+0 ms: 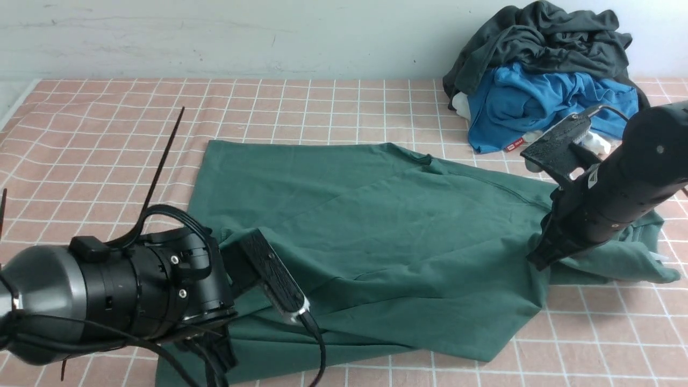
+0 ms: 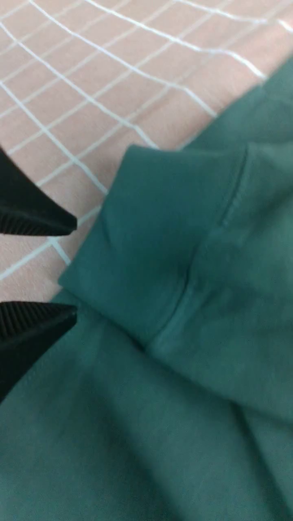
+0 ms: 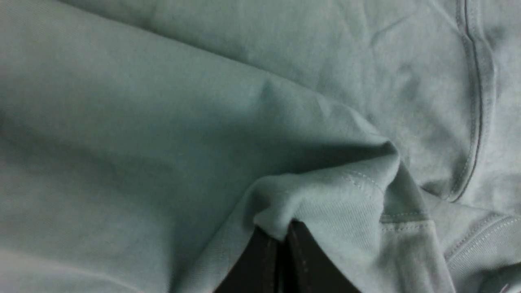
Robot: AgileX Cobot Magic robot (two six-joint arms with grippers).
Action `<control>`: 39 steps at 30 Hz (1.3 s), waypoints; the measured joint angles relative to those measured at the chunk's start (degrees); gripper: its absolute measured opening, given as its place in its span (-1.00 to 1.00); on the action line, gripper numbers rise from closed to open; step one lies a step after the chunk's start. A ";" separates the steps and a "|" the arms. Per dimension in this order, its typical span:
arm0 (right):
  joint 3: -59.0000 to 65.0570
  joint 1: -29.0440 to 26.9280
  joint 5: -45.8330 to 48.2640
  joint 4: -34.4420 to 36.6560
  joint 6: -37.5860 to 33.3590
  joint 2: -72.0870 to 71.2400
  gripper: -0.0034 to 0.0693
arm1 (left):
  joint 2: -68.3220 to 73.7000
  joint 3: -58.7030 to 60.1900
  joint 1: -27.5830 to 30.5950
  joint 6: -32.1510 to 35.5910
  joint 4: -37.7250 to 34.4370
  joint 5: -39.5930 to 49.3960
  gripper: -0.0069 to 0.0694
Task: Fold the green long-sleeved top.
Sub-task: Use both arms to drag the lower edge of the fabric forward and fold it over the upper edge
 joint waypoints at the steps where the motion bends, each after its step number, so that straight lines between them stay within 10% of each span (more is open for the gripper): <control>1: 0.00 0.00 -0.05 0.41 -0.41 0.00 -0.91 | -0.61 0.00 -0.15 -1.85 0.96 1.01 -0.24; 6: 0.00 0.00 -0.12 1.49 -1.00 0.00 -0.91 | -5.28 0.05 -0.45 -3.64 -1.39 3.90 -0.24; 14: 0.00 0.00 -0.39 3.30 -2.10 0.00 -0.91 | -19.95 7.82 -6.98 23.67 -29.70 6.66 -0.35; 19: 0.00 0.00 -0.63 4.20 -2.35 0.00 -0.91 | -15.17 11.52 -7.05 26.01 -32.21 3.65 -0.69; 26: 0.00 0.00 -0.61 5.18 -2.49 0.00 -0.91 | -4.05 9.76 -7.05 18.27 -25.08 -1.06 -0.83; 32: 0.00 0.00 0.36 5.35 -2.49 -0.04 -0.91 | -0.55 6.75 -7.05 -2.07 -9.70 0.70 -0.83; 39: 0.00 0.00 0.64 5.82 -2.49 -0.04 -0.91 | -0.64 3.98 -4.98 -4.33 -5.80 -0.67 -0.79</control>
